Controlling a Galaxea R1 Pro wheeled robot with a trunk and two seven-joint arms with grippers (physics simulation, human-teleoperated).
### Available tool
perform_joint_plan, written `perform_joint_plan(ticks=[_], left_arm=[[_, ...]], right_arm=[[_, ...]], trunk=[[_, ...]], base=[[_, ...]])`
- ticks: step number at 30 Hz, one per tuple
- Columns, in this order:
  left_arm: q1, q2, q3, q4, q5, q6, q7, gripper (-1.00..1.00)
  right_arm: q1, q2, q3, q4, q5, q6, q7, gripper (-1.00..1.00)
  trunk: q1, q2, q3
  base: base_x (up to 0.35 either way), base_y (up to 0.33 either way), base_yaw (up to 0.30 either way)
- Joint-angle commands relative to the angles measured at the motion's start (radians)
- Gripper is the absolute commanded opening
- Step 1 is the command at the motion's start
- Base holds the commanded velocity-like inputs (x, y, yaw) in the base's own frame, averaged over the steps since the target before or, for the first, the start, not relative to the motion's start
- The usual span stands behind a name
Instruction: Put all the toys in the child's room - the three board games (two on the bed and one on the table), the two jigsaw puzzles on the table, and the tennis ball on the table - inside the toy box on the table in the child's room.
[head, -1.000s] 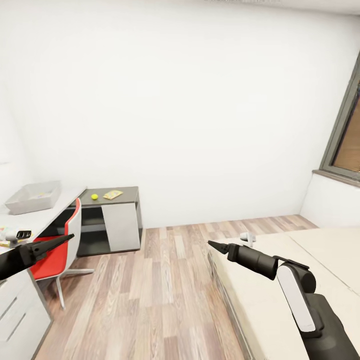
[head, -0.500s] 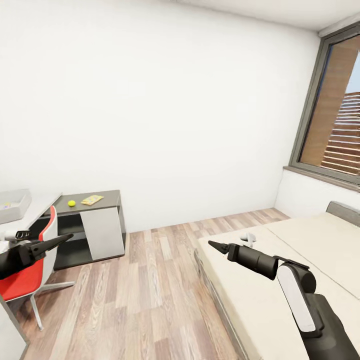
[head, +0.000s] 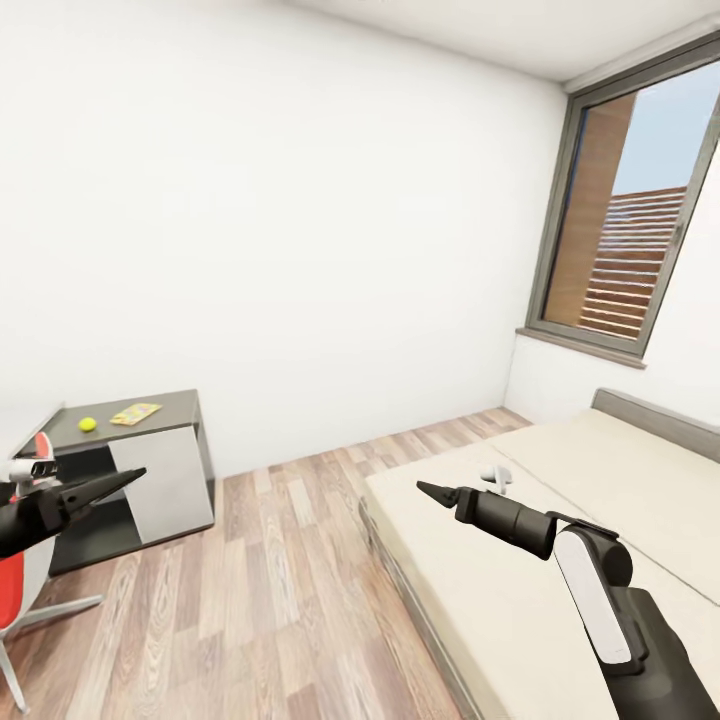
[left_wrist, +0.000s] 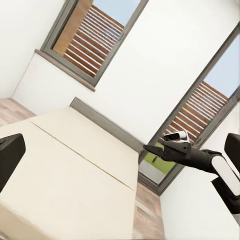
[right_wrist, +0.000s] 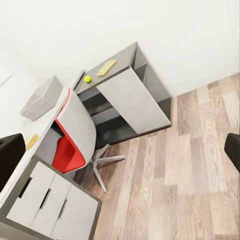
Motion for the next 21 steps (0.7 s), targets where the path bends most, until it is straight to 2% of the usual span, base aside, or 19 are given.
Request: perform_joint_plan(ticks=[1,7,21], left_arm=[[0.0,0.0,0.001,0.0,-0.001,0.011,-0.005,1.0],[0.001,0.0,0.001,0.0,-0.001,0.011,-0.005,1.0],[0.001,0.0,0.001,0.0,-0.001,0.011,-0.005,1.0]], right_arm=[[-0.001,0.0,-0.001,0.0,0.001,0.005,0.004,1.0],[-0.001,0.0,-0.001,0.0,0.0,0.006,0.004,1.0],[-0.001,0.0,-0.001,0.0,0.001,0.006,0.004,1.0]], trunk=[[0.0,-0.001,0.0],[0.0,-0.001,0.003],[0.0,-0.001,0.01]], base=[[0.0,0.182,-0.277],[0.0,0.131,-0.277],[0.0,0.012,-0.277]])
